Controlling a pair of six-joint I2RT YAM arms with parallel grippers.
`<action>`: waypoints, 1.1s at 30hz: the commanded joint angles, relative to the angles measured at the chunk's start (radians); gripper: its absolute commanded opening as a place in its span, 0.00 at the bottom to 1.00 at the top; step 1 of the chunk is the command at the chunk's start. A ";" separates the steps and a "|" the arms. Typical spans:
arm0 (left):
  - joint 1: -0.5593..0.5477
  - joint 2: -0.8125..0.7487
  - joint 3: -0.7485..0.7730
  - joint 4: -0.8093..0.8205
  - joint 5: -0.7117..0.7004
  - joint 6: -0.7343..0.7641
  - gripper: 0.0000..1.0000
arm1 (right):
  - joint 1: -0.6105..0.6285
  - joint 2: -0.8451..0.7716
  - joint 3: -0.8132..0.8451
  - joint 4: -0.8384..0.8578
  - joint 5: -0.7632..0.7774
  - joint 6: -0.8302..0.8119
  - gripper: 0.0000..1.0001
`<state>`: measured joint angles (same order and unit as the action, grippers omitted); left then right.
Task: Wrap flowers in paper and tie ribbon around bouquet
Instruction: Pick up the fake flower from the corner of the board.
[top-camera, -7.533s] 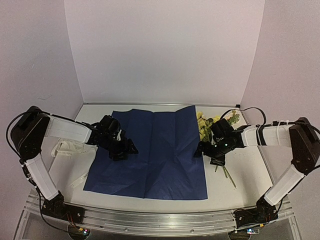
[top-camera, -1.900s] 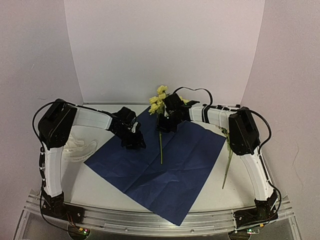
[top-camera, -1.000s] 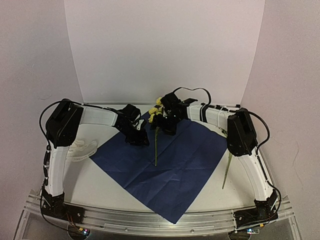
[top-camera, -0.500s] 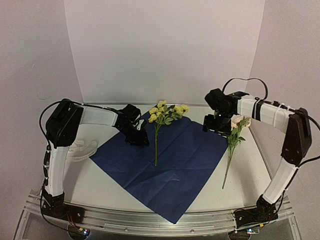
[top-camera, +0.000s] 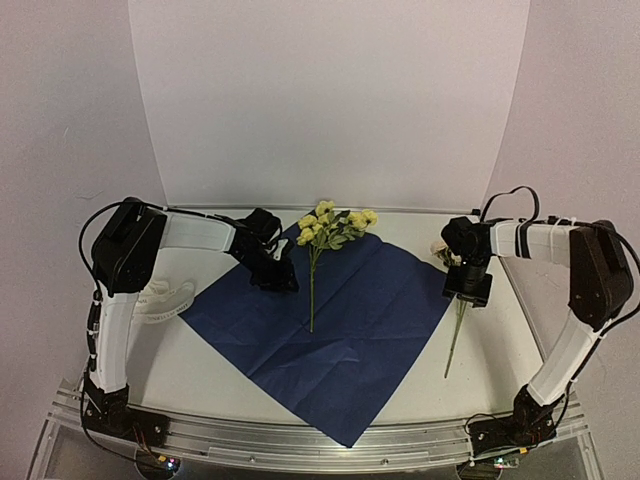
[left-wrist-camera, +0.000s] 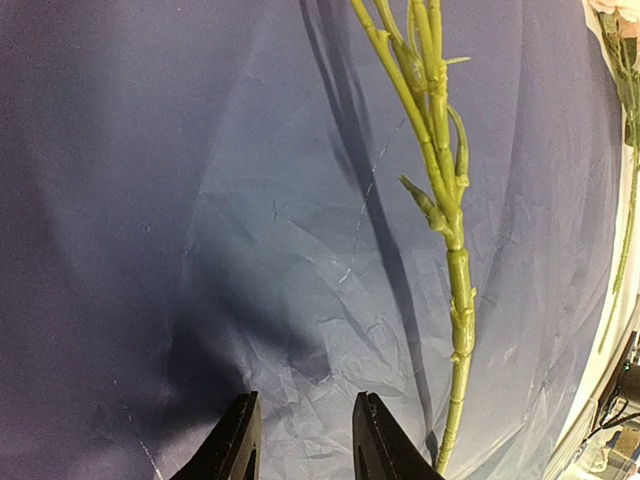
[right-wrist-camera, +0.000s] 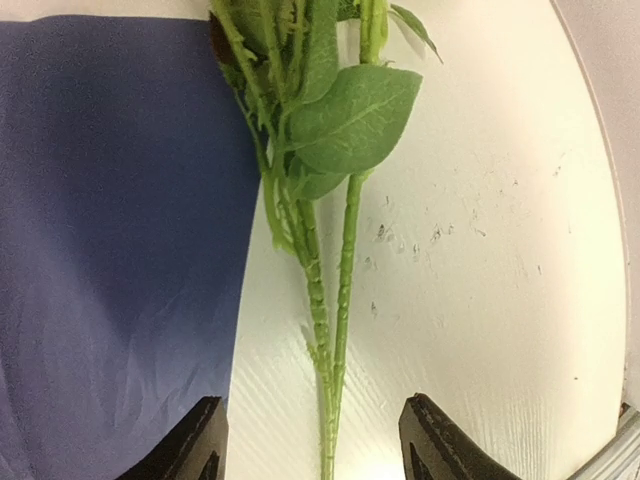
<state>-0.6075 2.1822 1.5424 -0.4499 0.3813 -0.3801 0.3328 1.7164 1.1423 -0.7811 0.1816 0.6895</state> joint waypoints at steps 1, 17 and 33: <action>0.005 0.024 0.028 -0.076 -0.016 0.018 0.33 | -0.060 0.020 -0.060 0.113 -0.095 -0.001 0.58; 0.012 0.007 0.045 -0.099 -0.018 0.021 0.33 | -0.115 0.128 -0.115 0.201 -0.234 0.102 0.35; 0.017 0.004 0.047 -0.106 -0.017 0.024 0.33 | -0.102 0.019 -0.159 0.186 -0.180 0.102 0.00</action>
<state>-0.6003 2.1822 1.5585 -0.5091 0.3817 -0.3665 0.2186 1.7660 0.9939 -0.5179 -0.0143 0.8120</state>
